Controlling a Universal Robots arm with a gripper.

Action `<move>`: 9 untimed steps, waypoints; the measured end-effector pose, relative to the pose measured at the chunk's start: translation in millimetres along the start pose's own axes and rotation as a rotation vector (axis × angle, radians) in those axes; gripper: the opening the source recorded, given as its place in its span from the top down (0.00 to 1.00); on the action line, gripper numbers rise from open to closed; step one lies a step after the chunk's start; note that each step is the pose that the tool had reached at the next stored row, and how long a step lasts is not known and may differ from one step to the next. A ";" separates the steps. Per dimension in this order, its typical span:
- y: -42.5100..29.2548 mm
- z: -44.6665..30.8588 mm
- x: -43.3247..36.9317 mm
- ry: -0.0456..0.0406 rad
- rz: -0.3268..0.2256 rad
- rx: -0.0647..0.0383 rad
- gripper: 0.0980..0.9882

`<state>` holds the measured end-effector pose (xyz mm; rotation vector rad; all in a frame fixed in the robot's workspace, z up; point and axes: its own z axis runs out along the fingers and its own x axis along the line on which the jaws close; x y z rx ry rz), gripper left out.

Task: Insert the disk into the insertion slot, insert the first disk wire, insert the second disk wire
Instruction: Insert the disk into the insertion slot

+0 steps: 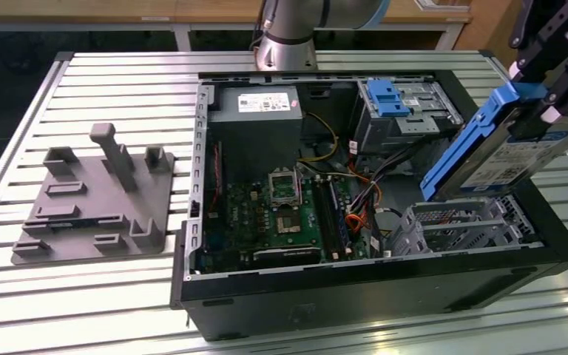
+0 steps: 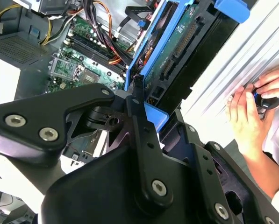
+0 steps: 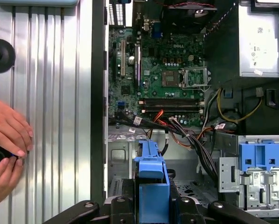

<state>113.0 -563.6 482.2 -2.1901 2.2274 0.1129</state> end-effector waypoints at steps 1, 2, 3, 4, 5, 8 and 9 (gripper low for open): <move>-0.1 0.5 -0.1 -0.0001 0.000 0.000 0.70; -0.3 1.0 -0.2 -0.0001 0.000 0.000 0.70; -0.6 1.5 -0.2 -0.0003 0.000 0.000 0.70; -0.9 1.8 -0.3 -0.0001 0.000 0.000 0.70; -1.1 2.2 -0.3 0.0000 0.000 0.000 0.70; -1.7 3.2 -0.3 0.0002 0.000 0.000 0.70; -2.0 3.7 -0.2 0.0002 0.000 0.000 0.70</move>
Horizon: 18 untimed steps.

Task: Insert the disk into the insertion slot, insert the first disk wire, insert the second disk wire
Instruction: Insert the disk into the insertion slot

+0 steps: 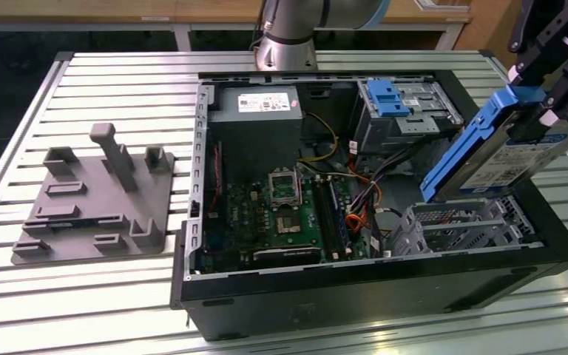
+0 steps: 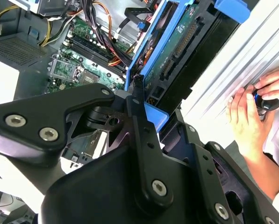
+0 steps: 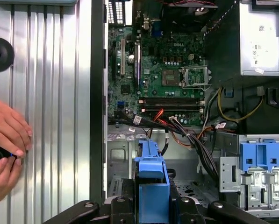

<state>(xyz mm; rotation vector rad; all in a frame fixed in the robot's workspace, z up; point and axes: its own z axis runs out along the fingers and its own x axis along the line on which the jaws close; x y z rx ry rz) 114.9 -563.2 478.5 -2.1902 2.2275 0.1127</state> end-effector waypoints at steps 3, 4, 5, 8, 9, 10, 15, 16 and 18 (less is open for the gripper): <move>-1.2 1.2 0.1 -0.0001 0.000 0.000 0.70; -1.5 1.6 0.1 -0.0001 0.000 0.000 0.70; -1.9 2.0 0.1 -0.0002 0.000 0.000 0.70; -2.7 3.6 0.2 -0.0002 0.000 0.000 0.70; -2.9 4.2 0.3 -0.0002 0.000 0.000 0.70; -3.1 4.8 0.3 -0.0002 0.000 0.000 0.70; -3.5 8.3 0.5 0.0002 0.000 0.000 0.70; -3.5 9.1 0.6 0.0004 0.000 0.000 0.70; -3.6 10.4 0.7 0.0006 0.000 0.000 0.70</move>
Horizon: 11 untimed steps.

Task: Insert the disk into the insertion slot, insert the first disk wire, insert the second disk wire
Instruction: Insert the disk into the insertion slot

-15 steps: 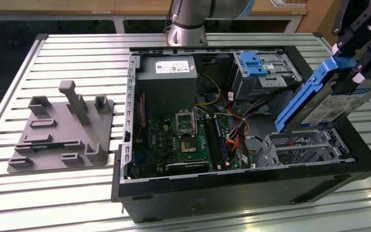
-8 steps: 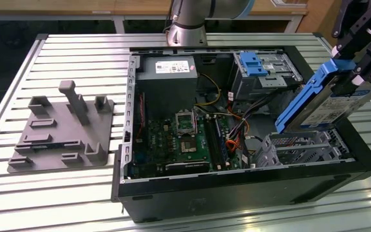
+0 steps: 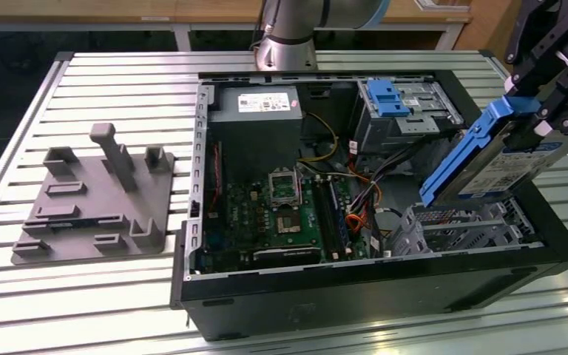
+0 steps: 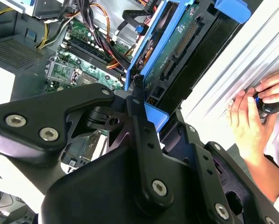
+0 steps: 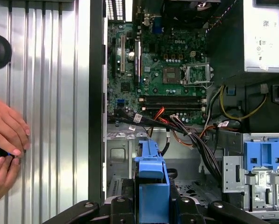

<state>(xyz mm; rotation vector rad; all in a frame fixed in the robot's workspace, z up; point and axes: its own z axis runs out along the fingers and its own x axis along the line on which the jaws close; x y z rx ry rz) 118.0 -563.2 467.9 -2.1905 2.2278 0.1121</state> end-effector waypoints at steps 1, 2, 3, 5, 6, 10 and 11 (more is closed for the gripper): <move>0.0 0.6 0.0 0.0002 0.000 0.000 0.70; -0.1 1.1 0.1 0.0004 0.000 0.000 0.70; -0.1 1.6 0.1 0.0005 0.000 0.000 0.70; -0.1 2.5 0.2 0.0009 0.000 0.000 0.70; -0.1 3.0 0.2 0.0009 0.000 0.000 0.70; -0.2 4.7 0.3 0.0016 0.000 0.000 0.70; -0.2 5.1 0.3 0.0018 0.000 0.000 0.70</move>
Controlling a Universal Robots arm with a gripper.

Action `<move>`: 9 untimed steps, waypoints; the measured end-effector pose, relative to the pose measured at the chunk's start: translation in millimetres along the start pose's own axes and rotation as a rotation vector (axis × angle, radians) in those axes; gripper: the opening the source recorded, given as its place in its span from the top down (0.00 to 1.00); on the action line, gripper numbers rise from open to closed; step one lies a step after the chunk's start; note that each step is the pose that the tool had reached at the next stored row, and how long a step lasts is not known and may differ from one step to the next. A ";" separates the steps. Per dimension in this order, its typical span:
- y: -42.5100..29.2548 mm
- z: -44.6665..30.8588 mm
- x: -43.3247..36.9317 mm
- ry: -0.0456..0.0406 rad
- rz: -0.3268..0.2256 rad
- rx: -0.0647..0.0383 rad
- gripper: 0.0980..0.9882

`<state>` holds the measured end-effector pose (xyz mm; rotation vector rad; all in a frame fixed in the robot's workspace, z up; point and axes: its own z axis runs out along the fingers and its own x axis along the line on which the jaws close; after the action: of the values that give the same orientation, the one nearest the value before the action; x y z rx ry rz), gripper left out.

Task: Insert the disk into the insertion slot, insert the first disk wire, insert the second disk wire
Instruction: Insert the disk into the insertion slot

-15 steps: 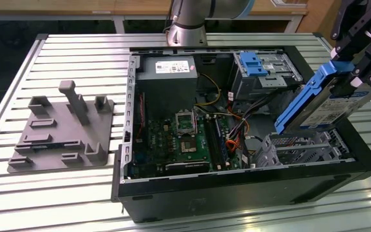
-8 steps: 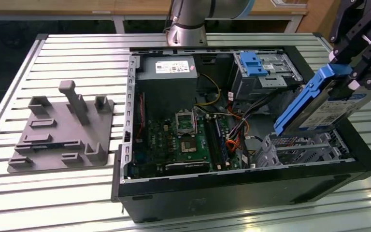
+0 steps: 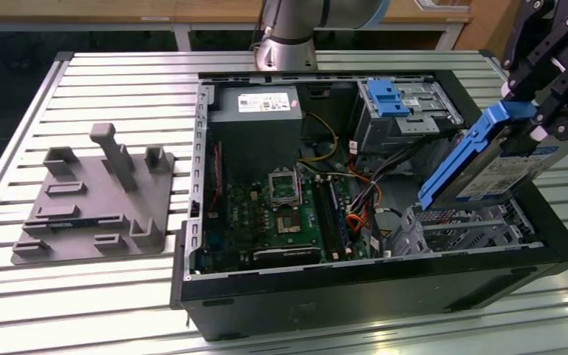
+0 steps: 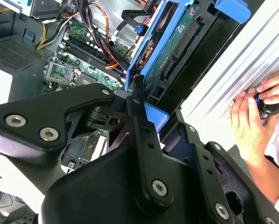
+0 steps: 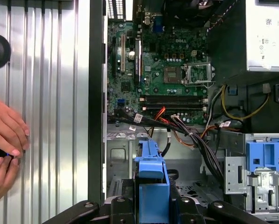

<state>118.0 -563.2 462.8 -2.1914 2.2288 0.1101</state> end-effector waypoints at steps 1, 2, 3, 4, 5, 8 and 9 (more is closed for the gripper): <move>0.0 0.5 0.0 0.0002 0.000 0.000 0.70; 0.0 0.9 0.1 0.0004 0.000 0.000 0.70; -0.1 1.4 0.1 0.0005 0.000 0.000 0.70; -0.1 1.9 0.1 0.0007 0.000 0.000 0.70; -0.1 2.3 0.1 0.0009 0.000 0.000 0.70; -0.3 3.6 0.2 0.0014 0.000 0.000 0.70; -0.3 4.1 0.2 0.0016 0.000 0.000 0.70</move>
<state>118.1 -563.2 458.7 -2.1921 2.2297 0.1083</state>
